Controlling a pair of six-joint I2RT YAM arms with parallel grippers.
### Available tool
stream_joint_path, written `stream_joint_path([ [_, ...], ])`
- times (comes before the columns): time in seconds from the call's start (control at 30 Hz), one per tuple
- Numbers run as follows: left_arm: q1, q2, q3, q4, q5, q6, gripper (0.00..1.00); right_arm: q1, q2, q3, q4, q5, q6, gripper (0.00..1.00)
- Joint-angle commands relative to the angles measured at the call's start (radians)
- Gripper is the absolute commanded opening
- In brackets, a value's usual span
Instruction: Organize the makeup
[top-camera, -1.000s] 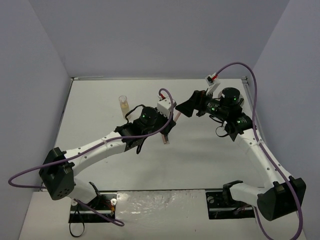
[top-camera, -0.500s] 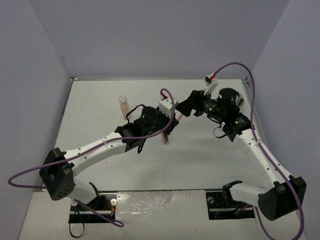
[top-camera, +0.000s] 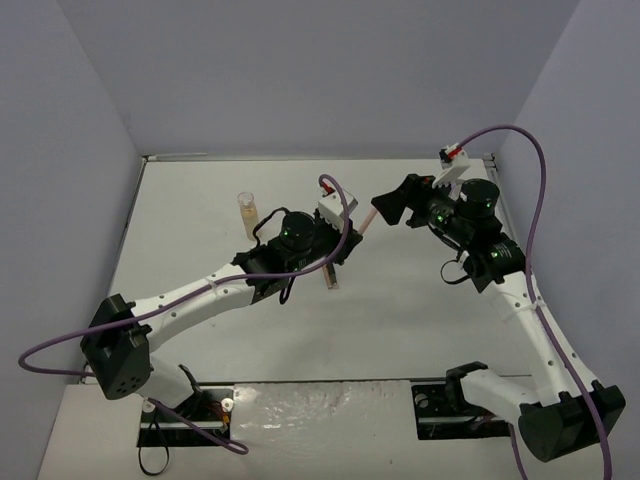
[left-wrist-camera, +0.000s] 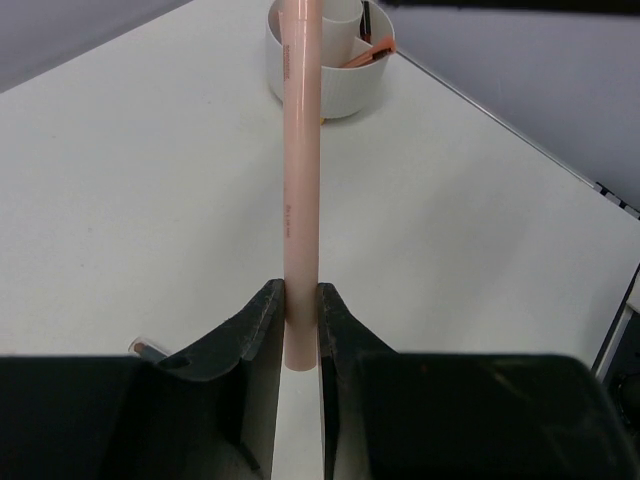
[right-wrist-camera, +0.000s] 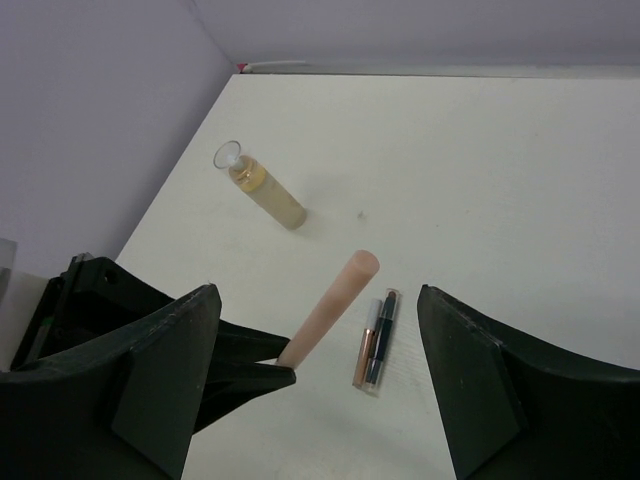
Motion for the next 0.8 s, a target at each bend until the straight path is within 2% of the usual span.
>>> stream_joint_path([
  [0.0, -0.007, -0.022, 0.061, 0.15, 0.039, 0.007, 0.0, -0.002, 0.051, -0.002, 0.058, -0.073, 0.02, 0.74],
  [0.2, -0.016, 0.003, 0.065, 0.214, 0.07, -0.018, 0.0, -0.002, 0.081, 0.003, 0.102, -0.12, 0.043, 0.66],
  [0.33, -0.024, 0.013, 0.078, 0.215, 0.07, -0.017, 0.0, -0.002, 0.079, -0.009, 0.123, -0.119, 0.054, 0.56],
  [0.4, -0.023, 0.014, 0.078, 0.215, 0.067, -0.017, 0.0, -0.002, 0.079, -0.013, 0.125, -0.121, 0.056, 0.49],
  [0.5, -0.024, 0.021, 0.082, 0.214, 0.058, -0.018, 0.0, -0.002, 0.067, -0.025, 0.125, -0.112, 0.05, 0.27],
  [0.67, -0.024, 0.035, 0.087, 0.215, 0.052, -0.026, 0.0, -0.004, 0.065, -0.041, 0.121, -0.103, 0.039, 0.01],
  [0.77, -0.024, 0.044, 0.096, 0.192, 0.038, -0.038, 0.01, -0.007, 0.054, -0.044, 0.107, -0.07, 0.015, 0.0],
])
